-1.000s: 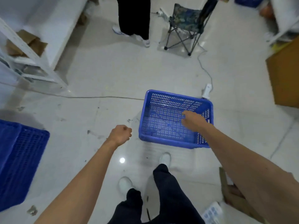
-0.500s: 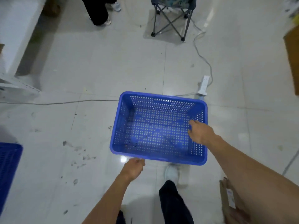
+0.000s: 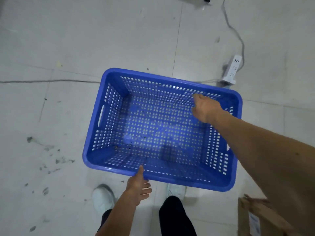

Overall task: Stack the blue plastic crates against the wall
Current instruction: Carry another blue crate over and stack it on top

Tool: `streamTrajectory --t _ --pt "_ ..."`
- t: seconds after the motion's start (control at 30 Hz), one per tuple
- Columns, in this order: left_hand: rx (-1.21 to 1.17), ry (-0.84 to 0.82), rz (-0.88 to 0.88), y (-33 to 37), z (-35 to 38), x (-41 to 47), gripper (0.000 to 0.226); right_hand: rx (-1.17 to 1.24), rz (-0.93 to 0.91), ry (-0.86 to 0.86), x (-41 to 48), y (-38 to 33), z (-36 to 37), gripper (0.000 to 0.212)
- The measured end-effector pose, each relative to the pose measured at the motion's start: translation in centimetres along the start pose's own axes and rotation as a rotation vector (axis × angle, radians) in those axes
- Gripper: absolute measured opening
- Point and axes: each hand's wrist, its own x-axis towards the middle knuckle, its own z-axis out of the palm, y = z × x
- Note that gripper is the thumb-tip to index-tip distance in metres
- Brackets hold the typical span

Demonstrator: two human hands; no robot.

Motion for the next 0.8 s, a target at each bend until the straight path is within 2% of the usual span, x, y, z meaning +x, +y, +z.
streamTrajectory --t 0.13,0.2,0.27,0.33,0.6,0.8 --pt "-0.151 -0.017 0.017 -0.3 -0.2 2.3 0.049 -0.021 -0.068 0.235 3.7 -0.6 0.7 0.060" --pt "-0.291 -0.045 -0.002 -0.2 0.3 3.3 0.040 -0.048 -0.122 0.194 5.5 -1.0 0.7 0.070" --pt "-0.321 -0.049 -0.001 -0.1 0.6 3.8 0.037 -0.041 -0.121 0.089 7.0 -1.7 0.4 0.078" --pt "-0.325 -0.059 0.002 -0.2 0.4 4.0 0.035 -0.024 -0.080 0.061 8.0 -2.5 0.4 0.078" --pt "-0.458 -0.084 0.020 -1.3 -0.2 4.6 0.010 -0.042 0.031 0.103 9.0 -2.8 -0.3 0.057" --pt "-0.539 -0.070 -0.014 -3.8 0.6 4.0 0.012 0.105 -0.007 0.193 8.0 -1.1 0.0 0.035"
